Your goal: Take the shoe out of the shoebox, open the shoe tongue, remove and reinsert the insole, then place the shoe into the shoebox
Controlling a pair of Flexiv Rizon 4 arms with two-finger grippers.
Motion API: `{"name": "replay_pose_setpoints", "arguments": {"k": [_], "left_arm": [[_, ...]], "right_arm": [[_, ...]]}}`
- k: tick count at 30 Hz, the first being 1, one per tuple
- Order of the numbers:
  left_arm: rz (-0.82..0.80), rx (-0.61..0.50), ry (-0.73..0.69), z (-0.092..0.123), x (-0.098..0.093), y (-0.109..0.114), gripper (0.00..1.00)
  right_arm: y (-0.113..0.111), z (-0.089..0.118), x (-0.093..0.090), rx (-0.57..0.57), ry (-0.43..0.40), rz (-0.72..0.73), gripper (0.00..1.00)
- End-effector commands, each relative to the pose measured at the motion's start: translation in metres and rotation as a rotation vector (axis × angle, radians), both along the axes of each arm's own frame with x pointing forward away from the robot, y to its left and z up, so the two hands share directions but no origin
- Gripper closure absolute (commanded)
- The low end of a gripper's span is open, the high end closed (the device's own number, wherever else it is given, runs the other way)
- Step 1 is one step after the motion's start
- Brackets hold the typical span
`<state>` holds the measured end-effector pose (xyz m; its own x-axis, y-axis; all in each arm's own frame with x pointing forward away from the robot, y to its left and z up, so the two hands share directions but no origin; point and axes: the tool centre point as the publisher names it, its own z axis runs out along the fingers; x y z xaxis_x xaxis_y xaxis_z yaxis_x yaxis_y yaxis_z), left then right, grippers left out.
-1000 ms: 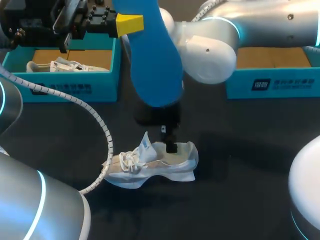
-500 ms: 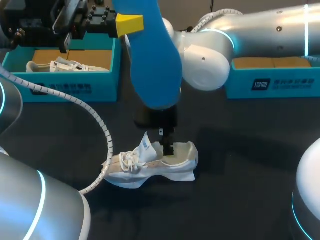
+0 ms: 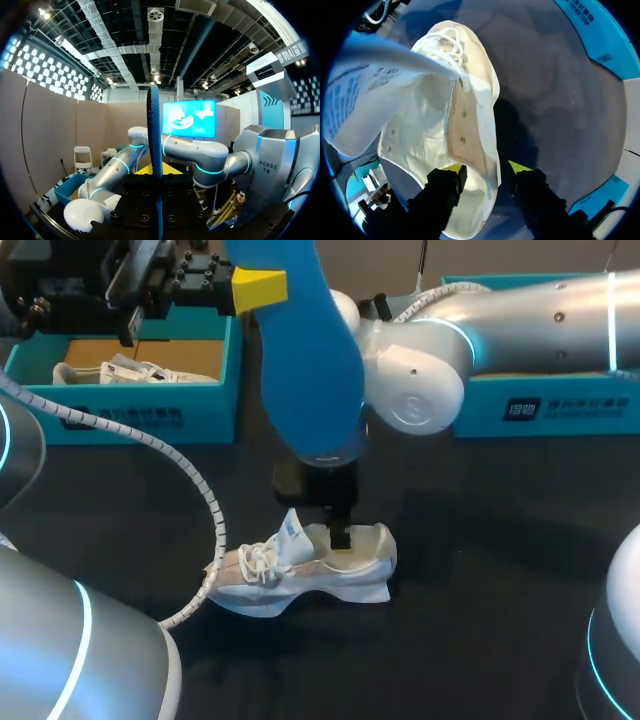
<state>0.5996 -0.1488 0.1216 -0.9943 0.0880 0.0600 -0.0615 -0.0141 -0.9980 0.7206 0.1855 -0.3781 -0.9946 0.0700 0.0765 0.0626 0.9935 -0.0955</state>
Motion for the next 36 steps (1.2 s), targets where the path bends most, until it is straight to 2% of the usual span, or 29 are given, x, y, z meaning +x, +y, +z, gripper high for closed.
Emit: {"name": "replay_pose_setpoints", "arguments": {"k": [1,11,21,22,27,29,31,36], "left_arm": [[-0.001,-0.002,0.000,-0.001,0.001,-0.002,1.00],[-0.001,-0.002,0.000,-0.001,0.001,-0.002,1.00],[-0.001,-0.002,0.000,-0.001,0.001,-0.002,1.00],[-0.001,-0.002,0.000,-0.001,0.001,-0.002,1.00],[-0.001,-0.002,0.000,-0.001,0.001,-0.002,1.00],[-0.001,-0.002,0.000,-0.001,0.001,-0.002,1.00],[-0.001,-0.002,0.000,-0.001,0.001,-0.002,1.00],[-0.001,-0.002,0.000,-0.001,0.001,-0.002,1.00]], "right_arm": [[0.001,-0.003,-0.001,-0.001,0.003,0.001,1.00],[0.002,0.008,-0.009,-0.013,0.018,-0.008,1.00],[0.000,0.036,-0.021,0.024,0.011,-0.168,1.00],[0.001,0.045,-0.026,0.037,-0.010,-0.230,1.00],[0.004,0.053,-0.034,0.082,-0.050,-0.374,1.00],[0.007,0.054,-0.037,0.089,-0.060,-0.474,1.00],[0.008,0.057,-0.044,0.157,-0.099,-0.613,1.00],[0.012,0.060,-0.047,0.152,-0.120,-0.644,1.00]]}}
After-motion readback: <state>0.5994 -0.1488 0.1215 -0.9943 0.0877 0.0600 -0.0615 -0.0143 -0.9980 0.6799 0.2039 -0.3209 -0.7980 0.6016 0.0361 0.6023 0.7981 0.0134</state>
